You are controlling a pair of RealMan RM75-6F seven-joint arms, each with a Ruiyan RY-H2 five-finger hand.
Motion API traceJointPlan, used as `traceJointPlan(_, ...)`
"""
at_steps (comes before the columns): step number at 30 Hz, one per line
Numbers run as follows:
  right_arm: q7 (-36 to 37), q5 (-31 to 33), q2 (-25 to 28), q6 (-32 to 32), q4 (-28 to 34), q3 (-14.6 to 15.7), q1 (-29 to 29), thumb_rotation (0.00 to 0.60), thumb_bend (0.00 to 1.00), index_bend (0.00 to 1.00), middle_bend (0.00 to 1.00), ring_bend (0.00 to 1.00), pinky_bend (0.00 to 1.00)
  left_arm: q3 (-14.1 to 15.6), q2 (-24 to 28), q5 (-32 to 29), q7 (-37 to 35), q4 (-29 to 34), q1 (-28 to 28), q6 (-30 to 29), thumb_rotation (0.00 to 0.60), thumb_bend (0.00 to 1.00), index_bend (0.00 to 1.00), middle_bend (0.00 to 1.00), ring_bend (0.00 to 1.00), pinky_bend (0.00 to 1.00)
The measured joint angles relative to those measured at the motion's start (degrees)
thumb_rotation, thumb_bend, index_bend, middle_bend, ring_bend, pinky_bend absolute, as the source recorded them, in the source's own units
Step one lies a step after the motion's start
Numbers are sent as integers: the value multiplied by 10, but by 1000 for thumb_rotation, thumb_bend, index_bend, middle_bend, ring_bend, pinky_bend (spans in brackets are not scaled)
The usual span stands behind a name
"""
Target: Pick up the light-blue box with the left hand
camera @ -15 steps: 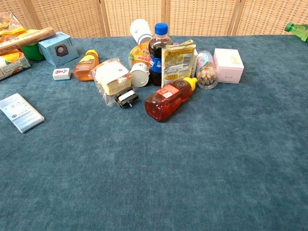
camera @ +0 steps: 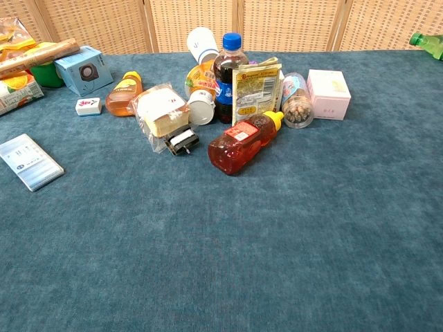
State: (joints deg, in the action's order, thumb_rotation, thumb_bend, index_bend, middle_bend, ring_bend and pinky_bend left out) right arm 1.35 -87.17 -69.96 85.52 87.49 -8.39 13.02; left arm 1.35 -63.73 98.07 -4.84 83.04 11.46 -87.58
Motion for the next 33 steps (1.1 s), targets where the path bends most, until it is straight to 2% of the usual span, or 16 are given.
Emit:
traceJointPlan(4,3,1,0,-1,-1,-1,0,600,0,0,0,0,0,4,26,-3,3,12,15,39,600,204,0,0,0,0)
traceJointPlan(8,4,2,0,-2,0,-1,1,600,0,0,0,0,0,7,56,1,13,22,43,87,600,204,8,0,0,0)
traceJointPlan(13,5,2,0,-1,0,-1,0,600,0,0,0,0,0,9,69,9,28,22,78,143,600,203,23,0,0,0)
traceJointPlan(23,12,5,1,-1,-1,-3,0,600,0,0,0,0,0,6,45,-2,69,8,154,269,600,204,34,0,0,0)
traceJointPlan(33,19,8,2,-2,-3,-5,0,600,0,0,0,0,0,0,8,-40,95,-12,190,332,600,204,40,0,0,0)
